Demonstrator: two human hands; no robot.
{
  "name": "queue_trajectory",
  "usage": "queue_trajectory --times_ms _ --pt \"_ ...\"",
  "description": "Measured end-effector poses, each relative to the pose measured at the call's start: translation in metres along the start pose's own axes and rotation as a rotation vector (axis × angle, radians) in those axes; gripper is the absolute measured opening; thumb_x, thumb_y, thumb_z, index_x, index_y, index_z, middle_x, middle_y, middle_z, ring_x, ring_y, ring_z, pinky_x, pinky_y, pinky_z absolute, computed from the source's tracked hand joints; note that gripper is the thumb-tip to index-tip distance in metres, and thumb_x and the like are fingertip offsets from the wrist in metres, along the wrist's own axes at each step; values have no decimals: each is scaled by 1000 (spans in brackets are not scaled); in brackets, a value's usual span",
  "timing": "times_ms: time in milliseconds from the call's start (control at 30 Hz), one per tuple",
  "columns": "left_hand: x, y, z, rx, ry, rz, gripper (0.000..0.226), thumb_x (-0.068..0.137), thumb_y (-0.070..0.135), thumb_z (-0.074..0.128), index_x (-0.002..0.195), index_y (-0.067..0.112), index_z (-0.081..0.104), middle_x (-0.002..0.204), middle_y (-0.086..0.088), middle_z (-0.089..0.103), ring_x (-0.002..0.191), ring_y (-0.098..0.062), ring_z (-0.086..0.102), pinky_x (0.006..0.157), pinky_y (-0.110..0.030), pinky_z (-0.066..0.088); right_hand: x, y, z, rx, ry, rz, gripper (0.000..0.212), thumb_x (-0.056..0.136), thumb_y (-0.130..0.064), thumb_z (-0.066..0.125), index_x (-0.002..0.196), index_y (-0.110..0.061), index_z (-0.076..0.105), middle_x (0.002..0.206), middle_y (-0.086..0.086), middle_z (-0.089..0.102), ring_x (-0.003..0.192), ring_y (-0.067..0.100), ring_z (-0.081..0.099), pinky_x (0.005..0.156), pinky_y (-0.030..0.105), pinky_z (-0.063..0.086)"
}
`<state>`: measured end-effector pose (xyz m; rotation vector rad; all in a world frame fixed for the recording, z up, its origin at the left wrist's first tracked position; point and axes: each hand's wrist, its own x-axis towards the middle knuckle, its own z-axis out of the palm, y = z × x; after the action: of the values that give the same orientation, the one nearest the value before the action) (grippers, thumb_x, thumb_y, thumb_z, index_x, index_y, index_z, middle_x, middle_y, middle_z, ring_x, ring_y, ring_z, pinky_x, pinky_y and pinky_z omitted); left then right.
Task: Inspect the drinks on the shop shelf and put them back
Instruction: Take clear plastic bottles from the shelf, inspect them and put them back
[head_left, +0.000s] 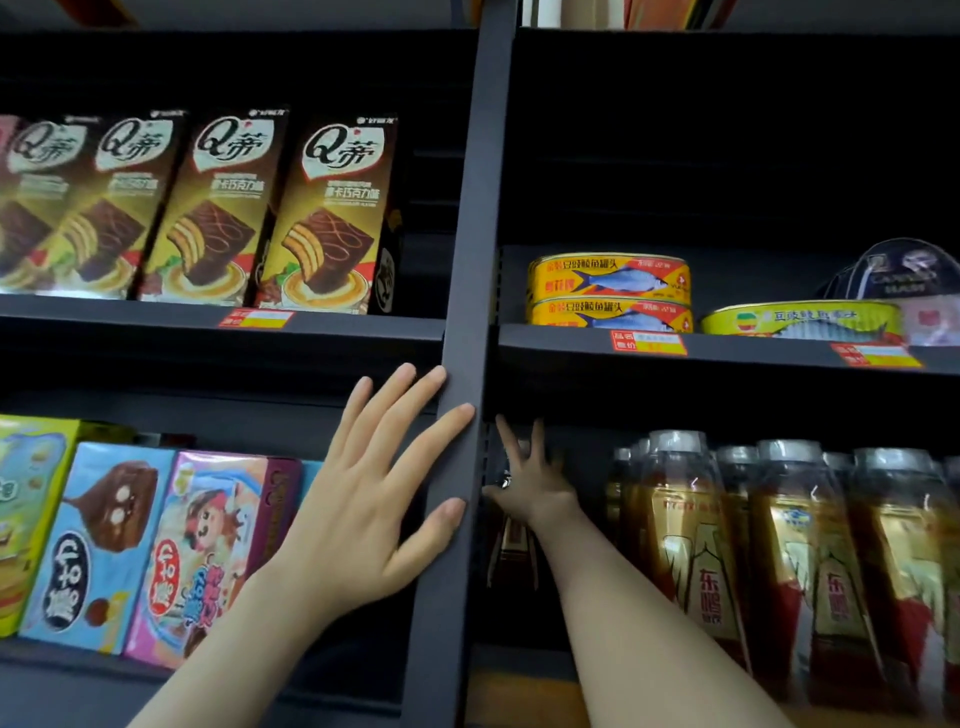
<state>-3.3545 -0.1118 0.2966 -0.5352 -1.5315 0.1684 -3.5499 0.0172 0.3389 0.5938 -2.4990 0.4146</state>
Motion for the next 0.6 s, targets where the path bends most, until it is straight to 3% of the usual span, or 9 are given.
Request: queue_trajectory --times_ms 200,333,433,600 --pt "10 8 1 -79 -49 111 52 90 22 40 141 14 42 153 -13 31 147 -29 20 120 -46 12 4 0 13 124 -61 8 104 89 -33 66 146 -45 -21 155 11 -33 146 43 0 116 55 20" --pt "11 8 4 -113 -71 107 48 89 19 38 134 11 49 153 -15 31 147 -29 19 119 -46 16 7 0 20 196 -45 42 97 94 -13 58 146 -49 -15 154 13 -33 144 42 17 112 51 30" --pt "11 7 4 -119 -77 116 47 88 19 38 130 9 54 153 -14 30 147 -29 19 119 -42 18 8 3 21 236 -100 62 90 97 -11 52 147 -50 -11 153 14 -36 141 43 24 109 49 33" --pt "9 6 3 -130 -100 98 44 89 21 37 130 14 51 156 -9 27 148 -28 17 119 -38 16 -1 5 13 214 -79 43 88 96 -3 48 148 -50 -4 157 11 -25 136 41 34 104 45 40"
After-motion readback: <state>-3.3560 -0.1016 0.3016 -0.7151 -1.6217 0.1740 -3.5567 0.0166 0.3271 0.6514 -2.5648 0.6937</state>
